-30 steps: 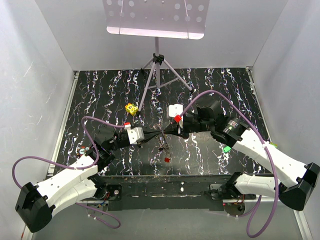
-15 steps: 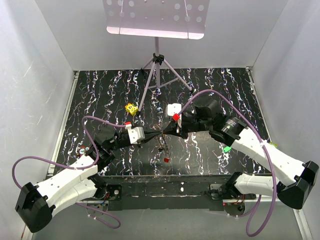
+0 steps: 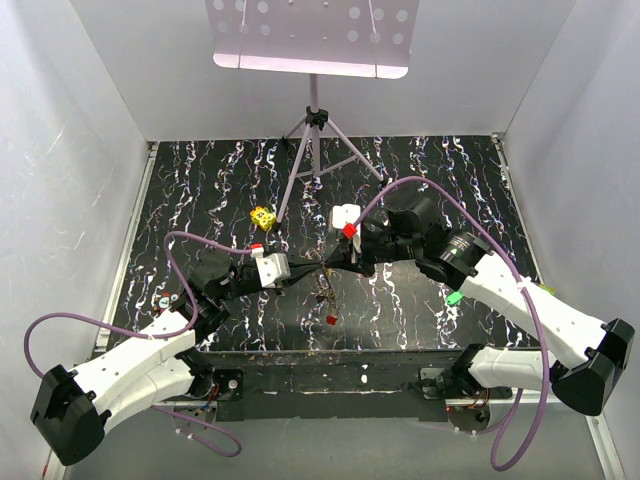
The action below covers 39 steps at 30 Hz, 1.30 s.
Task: Put the keys on the keyring
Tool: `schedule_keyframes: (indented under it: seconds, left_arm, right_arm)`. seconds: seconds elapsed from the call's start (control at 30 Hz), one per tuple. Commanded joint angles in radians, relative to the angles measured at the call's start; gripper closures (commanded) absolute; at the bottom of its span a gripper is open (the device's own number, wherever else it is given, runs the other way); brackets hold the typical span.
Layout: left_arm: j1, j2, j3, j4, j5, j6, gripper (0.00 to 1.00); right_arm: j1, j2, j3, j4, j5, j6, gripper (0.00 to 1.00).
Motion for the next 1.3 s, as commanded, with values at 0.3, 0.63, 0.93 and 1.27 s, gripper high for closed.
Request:
schedule_keyframes:
  seconds: [0.3,0.63,0.93,1.27]
  left_arm:
    - [-0.008,-0.025,0.027,0.062,0.026,0.01,1.0]
    - [-0.008,-0.027,0.026,0.062,0.026,0.008,1.0]
    - [-0.009,-0.027,0.026,0.062,0.028,0.007,1.0]
    - [-0.008,-0.024,0.026,0.062,0.026,0.008,1.0]
  right_arm:
    - [0.0,0.027,0.057,0.019,-0.026,0.021,0.99]
    - [0.0,0.039,0.065,0.005,-0.027,0.021,0.99]
    - [0.0,0.045,0.071,-0.008,-0.029,0.019,0.99]
    - [-0.002,0.048,0.074,-0.011,-0.027,0.018,0.99]
